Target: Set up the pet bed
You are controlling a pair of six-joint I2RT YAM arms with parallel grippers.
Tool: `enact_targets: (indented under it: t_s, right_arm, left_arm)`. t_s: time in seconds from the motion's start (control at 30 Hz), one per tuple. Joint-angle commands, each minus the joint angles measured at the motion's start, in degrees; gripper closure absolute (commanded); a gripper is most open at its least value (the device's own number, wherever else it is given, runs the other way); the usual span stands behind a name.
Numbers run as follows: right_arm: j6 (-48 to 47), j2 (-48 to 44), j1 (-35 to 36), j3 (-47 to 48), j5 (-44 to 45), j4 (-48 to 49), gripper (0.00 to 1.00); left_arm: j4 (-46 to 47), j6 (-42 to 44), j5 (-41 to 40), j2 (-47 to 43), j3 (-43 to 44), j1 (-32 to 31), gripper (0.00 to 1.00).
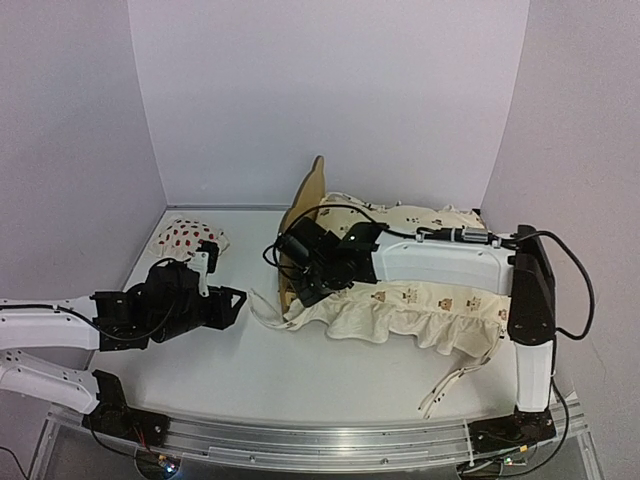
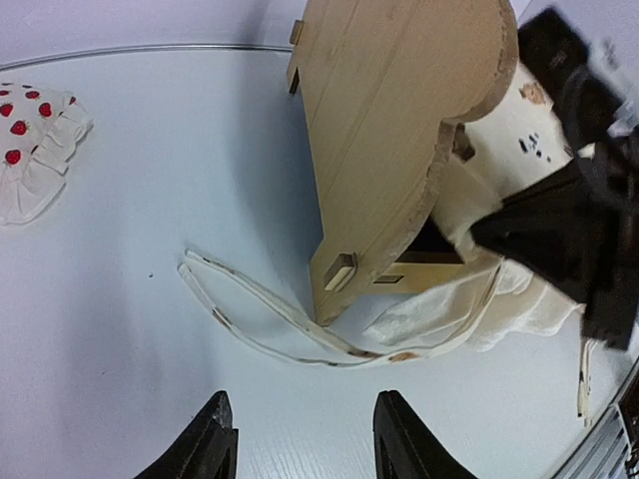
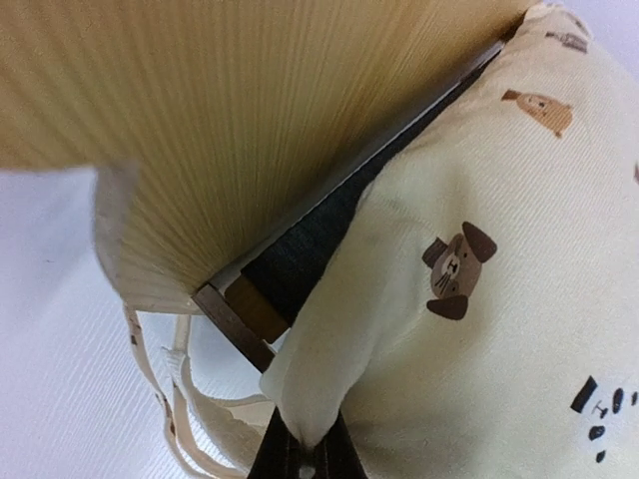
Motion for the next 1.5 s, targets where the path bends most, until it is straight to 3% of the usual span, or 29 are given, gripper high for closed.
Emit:
enact_targets:
  t_s: [0.0,0.33,0.57,0.73,1.17,1.23,1.4,1.47]
  right_arm:
    - [-9.0,-11.2,-0.7,-1.3,2.3,4.5,1.00]
    - [-14.0,-22.1,-5.6,-13.2,-3.5,11.9,1.00]
    - [-12.8,-25.0,-9.0,-16.4,-5.3,13.1,1.00]
    - [-12.5,-25.7,-10.2,-17.4,-5.7,13.3,1.00]
    - [-11.9,-26.2,-11.1,-17.9,-8.0,13.3,1.00]
    - [-11.9,-26.3,-11.1,-18.1,-8.1,13.4,1.00]
    - [-11.8,-26.6,-11.1,-18.3,-8.5,13.3,1.00]
    - [-11.8,-26.8,-11.1,-18.5,-8.6,13.2,1.00]
  left_arm:
    - [1.2,4.9,4.0,1.9,3.9,-0.2,0.53]
    - [9.4,12.9,15.8,10.3,7.7,-0.2,0.57]
    - [17.4,16.9,27.3,18.7,9.5,-0.3,0.57]
    - [20.4,19.0,31.0,23.6,11.6,-0.5,0.57]
    - [24.4,21.5,27.4,34.3,16.8,-0.6,0.56]
    - [25.0,21.8,26.2,35.7,17.6,-0.6,0.59]
    - [25.0,22.5,23.6,37.7,19.3,-0.6,0.77]
    - [25.2,22.7,22.5,37.8,19.4,-0.6,0.78]
